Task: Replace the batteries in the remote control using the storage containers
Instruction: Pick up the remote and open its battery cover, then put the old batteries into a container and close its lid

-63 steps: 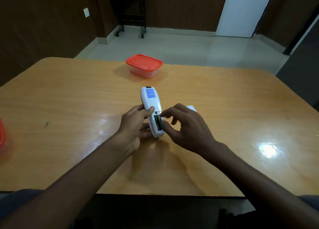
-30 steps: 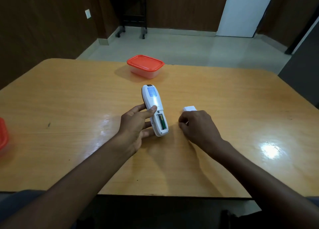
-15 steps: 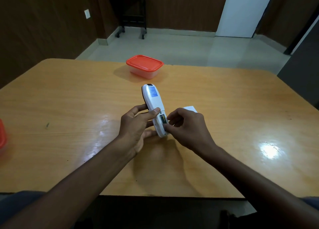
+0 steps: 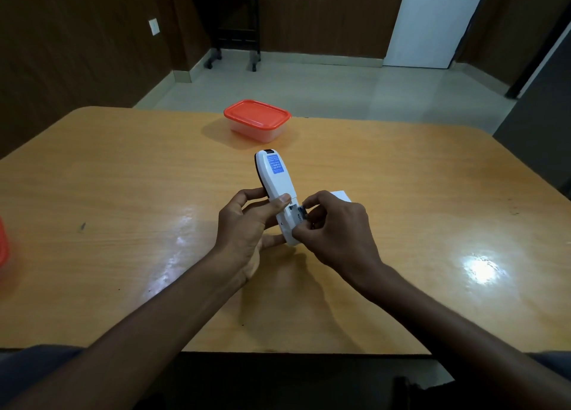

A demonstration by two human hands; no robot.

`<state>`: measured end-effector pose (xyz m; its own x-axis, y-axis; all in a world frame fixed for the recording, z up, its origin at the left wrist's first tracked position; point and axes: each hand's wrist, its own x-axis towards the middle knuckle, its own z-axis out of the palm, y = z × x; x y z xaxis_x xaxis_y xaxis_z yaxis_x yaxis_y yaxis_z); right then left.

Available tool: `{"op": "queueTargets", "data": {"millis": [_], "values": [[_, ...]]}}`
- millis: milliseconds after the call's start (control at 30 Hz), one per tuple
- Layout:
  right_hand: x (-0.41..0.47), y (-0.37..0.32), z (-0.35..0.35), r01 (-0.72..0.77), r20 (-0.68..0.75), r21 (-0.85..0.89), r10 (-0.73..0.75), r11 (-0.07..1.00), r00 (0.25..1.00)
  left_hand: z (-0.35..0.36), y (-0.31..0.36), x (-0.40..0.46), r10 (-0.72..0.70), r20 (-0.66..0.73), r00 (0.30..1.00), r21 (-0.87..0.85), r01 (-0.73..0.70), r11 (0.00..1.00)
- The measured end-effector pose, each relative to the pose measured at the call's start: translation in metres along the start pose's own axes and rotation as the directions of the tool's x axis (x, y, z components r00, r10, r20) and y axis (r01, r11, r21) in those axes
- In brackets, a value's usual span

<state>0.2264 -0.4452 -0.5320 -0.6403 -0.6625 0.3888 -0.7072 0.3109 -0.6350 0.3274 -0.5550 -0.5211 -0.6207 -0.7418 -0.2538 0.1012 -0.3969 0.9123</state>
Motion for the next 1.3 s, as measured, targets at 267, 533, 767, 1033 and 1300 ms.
{"op": "queueTargets", "data": {"millis": [267, 533, 767, 1033, 1300], "values": [[0.009, 0.017, -0.005, -0.079, 0.063, -0.149, 0.089, 0.986, 0.994, -0.013, 0.004, 0.014, -0.038, -0.128, 0.991, 0.144, 0.057, 0.988], [0.014, 0.028, 0.002, 0.039, 0.124, -0.402, 0.012, 0.915, 0.992, -0.033, 0.008, 0.031, -0.019, -0.148, 0.989, 0.428, 0.081, 0.9], [0.017, 0.033, 0.001, 0.045, 0.128, -0.44, 0.013, 0.897, 0.992, -0.051, 0.02, 0.032, 0.026, -0.152, 0.988, 0.586, 0.069, 0.807], [0.016, 0.03, 0.005, 0.04, 0.074, -0.426, -0.009, 0.904, 0.997, -0.063, 0.025, 0.032, 0.151, -0.163, 0.975, 0.73, 0.016, 0.684], [0.051, 0.012, 0.021, 0.125, 0.099, -0.318, -0.099, 0.94, 0.99, -0.062, 0.036, 0.037, 0.346, -0.125, 0.93, 0.763, -0.133, 0.632]]}}
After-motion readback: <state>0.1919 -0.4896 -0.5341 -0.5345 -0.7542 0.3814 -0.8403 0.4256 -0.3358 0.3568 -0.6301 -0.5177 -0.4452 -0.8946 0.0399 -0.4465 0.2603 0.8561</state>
